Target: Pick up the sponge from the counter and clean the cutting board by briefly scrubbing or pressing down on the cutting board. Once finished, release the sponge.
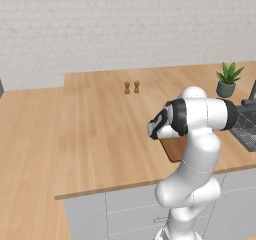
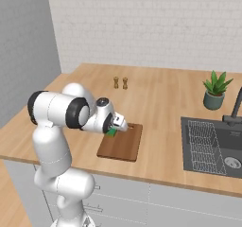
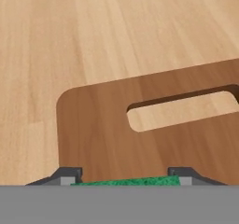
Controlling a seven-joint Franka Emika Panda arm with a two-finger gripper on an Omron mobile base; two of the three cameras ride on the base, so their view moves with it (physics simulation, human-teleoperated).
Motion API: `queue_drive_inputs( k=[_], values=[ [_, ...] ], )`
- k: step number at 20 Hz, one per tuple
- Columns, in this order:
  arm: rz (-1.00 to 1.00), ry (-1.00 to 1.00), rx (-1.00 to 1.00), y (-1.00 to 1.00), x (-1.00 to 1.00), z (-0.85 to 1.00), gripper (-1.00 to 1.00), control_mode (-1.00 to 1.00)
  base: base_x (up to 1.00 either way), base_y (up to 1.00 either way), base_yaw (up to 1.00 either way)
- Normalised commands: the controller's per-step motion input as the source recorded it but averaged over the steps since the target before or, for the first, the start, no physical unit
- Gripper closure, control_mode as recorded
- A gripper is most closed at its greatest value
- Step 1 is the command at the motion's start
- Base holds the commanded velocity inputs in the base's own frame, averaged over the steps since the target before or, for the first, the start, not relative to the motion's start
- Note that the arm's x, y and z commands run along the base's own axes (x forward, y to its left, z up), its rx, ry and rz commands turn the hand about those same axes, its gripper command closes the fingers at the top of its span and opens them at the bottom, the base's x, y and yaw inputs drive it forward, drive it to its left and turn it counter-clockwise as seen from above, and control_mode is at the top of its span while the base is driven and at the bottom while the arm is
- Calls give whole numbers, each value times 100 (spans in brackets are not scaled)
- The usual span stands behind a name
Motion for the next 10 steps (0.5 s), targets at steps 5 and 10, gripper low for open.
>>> queue_drive_inputs(
  k=[5, 10],
  values=[
    [2, 13, 0, -6, -34, -37, 100, -100, 0, 0, 0],
    [2, 10, 0, -11, -55, -44, 100, -100, 0, 0, 0]
  ],
)
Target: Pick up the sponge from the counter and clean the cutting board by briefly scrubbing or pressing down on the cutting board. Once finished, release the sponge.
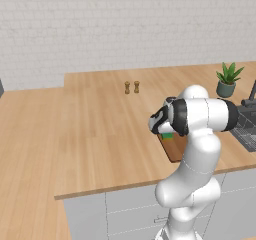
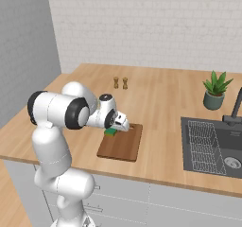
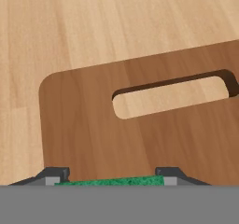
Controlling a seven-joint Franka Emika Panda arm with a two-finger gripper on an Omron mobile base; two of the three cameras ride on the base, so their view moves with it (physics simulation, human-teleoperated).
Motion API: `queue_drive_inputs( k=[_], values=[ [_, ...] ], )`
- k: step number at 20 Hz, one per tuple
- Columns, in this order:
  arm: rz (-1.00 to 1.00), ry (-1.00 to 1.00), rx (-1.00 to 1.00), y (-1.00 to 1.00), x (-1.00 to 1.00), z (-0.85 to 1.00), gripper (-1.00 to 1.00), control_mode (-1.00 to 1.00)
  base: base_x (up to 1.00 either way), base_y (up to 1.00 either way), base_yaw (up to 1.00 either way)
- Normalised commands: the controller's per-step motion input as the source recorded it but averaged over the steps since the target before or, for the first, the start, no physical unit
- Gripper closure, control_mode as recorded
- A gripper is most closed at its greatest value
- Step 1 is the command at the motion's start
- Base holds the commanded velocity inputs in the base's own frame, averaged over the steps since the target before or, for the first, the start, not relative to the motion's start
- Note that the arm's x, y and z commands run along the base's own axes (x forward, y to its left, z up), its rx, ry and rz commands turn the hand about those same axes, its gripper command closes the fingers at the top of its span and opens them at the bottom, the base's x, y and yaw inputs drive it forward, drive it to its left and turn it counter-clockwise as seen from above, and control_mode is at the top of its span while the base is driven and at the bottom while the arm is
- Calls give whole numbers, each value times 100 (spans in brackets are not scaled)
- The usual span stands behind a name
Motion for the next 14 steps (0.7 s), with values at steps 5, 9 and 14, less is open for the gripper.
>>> queue_drive_inputs(
  k=[5, 9, 14],
  values=[
    [1, 3, 0, -12, -61, -44, 100, -100, 0, 0, 0],
    [0, 0, 0, -6, -48, -38, 100, -100, 0, 0, 0],
    [0, 0, 0, -5, -35, -23, 100, -100, 0, 0, 0]
  ],
)
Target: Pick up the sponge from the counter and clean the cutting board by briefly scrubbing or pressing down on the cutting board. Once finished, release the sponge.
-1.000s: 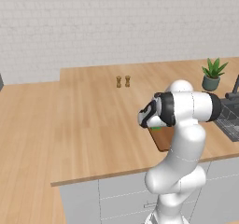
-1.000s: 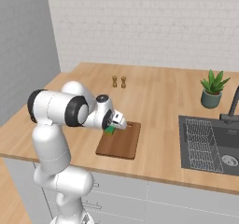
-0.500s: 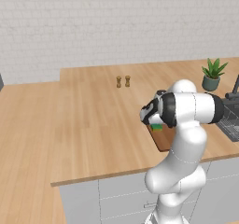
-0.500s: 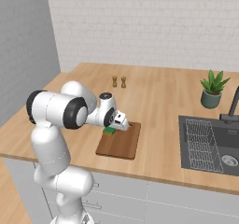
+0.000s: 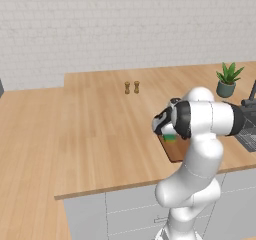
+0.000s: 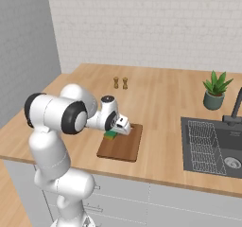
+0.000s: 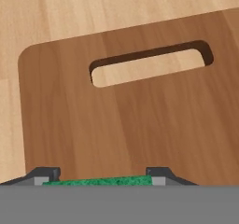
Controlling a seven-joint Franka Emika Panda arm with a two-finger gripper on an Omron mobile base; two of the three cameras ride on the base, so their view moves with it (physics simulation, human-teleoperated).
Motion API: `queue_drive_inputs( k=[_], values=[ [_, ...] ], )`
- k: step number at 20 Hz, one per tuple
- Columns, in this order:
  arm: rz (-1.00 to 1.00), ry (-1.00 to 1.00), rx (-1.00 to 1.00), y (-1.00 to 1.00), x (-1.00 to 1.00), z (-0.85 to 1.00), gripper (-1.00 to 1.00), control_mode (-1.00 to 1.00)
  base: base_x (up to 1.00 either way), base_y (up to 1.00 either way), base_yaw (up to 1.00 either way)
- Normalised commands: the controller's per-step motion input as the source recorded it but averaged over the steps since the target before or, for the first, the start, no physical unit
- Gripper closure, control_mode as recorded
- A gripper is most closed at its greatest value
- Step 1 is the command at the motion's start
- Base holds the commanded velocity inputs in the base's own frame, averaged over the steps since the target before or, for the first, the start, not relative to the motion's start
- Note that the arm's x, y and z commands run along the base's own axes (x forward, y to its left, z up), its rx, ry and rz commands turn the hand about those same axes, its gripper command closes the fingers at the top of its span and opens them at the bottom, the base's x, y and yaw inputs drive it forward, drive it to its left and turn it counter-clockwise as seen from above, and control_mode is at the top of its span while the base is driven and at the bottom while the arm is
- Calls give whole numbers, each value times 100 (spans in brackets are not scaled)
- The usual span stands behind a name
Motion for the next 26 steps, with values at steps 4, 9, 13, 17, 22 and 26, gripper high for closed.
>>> queue_drive_inputs(
  k=[4, 9, 13, 17, 22, 26],
  values=[
    [0, 1, 1, -8, -39, -14, 100, -100, 0, 0, 0],
    [0, 19, 6, -14, -59, -19, 100, -100, 0, 0, 0],
    [0, 32, 8, -9, -53, -32, 100, -100, 0, 0, 0],
    [0, 34, 6, -4, -34, -41, 100, -100, 0, 0, 0],
    [0, 14, 0, 0, -41, -49, 100, -100, 0, 0, 0],
    [0, 0, 0, 0, -52, -53, 100, -100, 0, 0, 0]
  ],
)
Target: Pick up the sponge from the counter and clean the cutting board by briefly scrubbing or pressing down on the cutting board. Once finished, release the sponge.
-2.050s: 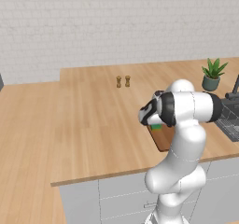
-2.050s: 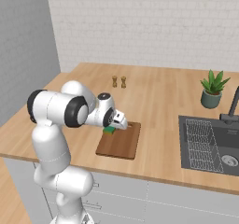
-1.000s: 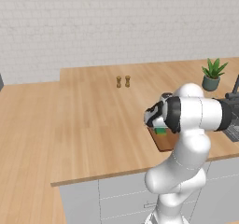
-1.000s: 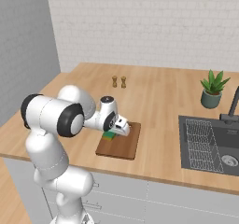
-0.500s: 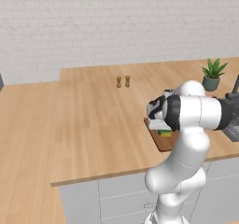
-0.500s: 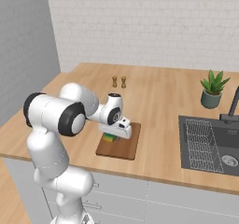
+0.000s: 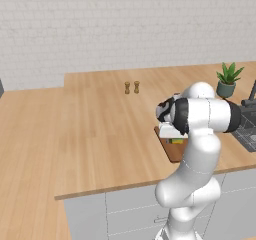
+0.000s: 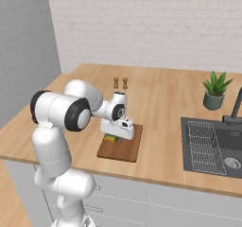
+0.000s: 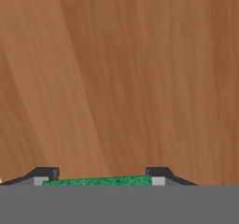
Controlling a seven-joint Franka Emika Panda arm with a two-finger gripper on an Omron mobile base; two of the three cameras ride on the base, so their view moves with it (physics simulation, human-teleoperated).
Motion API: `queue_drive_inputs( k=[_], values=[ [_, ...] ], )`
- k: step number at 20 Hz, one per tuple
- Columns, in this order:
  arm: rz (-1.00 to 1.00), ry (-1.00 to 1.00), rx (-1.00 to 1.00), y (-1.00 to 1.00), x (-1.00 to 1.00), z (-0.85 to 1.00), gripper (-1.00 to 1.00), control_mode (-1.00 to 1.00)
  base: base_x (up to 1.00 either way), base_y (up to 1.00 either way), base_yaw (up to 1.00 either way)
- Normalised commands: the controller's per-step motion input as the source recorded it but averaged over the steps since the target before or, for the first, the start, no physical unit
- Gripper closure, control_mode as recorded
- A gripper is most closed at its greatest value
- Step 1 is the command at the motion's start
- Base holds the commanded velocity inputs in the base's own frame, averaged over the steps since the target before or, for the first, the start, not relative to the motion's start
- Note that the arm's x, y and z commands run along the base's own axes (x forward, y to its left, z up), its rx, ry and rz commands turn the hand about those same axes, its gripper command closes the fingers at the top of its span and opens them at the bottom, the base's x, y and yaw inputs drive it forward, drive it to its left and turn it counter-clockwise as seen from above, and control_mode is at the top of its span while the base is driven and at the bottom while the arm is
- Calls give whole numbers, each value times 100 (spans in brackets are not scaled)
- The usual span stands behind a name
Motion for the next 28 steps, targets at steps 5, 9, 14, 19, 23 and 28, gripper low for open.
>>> queue_drive_inputs(
  k=[5, 9, 14, 19, 23, 28],
  values=[
    [0, -11, -3, 0, -56, -48, 100, -100, 0, 0, 0],
    [0, -20, -5, 0, -39, -33, 100, -100, 0, 0, 0],
    [0, -11, -1, 0, -23, -24, 100, -100, 0, 0, 0],
    [0, -5, 0, 0, -24, -26, 100, -100, 0, 0, 0],
    [0, -3, 0, 0, -15, -14, 100, -100, 0, 0, 0],
    [0, 0, 0, 0, 0, 0, 100, -100, 0, 0, 0]
  ],
)
